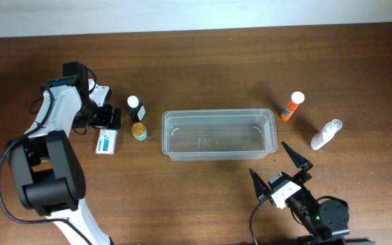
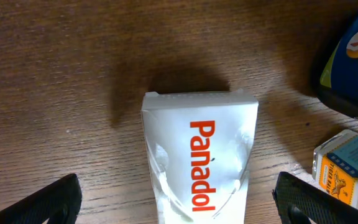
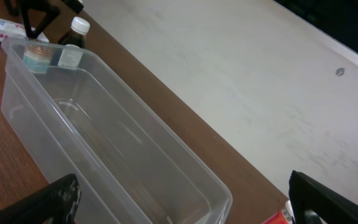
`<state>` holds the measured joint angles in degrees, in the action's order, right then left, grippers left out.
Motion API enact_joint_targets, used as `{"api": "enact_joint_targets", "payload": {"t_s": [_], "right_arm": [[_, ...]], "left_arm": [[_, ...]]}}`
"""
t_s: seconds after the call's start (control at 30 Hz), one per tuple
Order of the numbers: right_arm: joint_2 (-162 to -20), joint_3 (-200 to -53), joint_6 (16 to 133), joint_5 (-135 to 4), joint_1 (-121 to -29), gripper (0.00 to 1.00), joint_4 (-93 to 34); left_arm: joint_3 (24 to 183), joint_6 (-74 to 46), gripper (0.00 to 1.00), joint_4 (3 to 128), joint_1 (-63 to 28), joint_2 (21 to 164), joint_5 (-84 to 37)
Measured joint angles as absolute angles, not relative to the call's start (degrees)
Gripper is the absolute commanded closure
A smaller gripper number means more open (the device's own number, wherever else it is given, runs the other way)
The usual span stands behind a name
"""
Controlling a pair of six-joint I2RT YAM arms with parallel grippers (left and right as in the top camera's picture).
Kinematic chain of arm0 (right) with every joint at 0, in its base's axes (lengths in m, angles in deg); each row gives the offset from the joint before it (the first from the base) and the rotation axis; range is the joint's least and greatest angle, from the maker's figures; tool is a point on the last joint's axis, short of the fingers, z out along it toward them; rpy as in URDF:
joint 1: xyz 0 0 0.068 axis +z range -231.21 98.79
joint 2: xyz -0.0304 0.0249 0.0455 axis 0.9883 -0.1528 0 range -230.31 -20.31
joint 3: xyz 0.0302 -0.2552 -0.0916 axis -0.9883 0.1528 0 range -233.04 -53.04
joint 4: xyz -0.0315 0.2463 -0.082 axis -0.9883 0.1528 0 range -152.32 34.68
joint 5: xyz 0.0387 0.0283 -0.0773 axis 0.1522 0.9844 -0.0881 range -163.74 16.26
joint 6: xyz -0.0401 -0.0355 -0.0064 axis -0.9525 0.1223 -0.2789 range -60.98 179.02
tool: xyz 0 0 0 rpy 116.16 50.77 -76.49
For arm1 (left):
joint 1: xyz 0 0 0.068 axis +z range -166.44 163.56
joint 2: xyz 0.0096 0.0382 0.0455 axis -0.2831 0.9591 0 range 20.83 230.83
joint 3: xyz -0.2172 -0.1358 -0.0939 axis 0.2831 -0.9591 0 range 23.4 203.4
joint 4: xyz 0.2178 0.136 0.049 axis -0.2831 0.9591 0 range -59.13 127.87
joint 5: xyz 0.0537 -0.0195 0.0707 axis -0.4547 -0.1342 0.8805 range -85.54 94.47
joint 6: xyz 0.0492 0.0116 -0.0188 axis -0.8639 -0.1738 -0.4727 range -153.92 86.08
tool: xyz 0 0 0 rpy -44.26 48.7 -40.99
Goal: Pack container
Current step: 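Lower the left gripper and close it on the Panadol box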
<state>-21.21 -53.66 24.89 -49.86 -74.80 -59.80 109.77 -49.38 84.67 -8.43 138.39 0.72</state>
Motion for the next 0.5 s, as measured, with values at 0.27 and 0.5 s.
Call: {"api": "enact_joint_targets", "payload": {"t_s": [0.27,0.5], "right_arm": [[-21.21,-53.66,24.94,-49.86,-74.80,0.02,-59.80],[-21.21,-53.66,24.94,-49.86,-74.80,0.02,-59.80]], "left_arm": [[107.35,-49.38,0.00,80.70,-8.43,138.39,0.30],[106.21,-49.38,0.01,80.19,-8.43,138.41,0.30]]}}
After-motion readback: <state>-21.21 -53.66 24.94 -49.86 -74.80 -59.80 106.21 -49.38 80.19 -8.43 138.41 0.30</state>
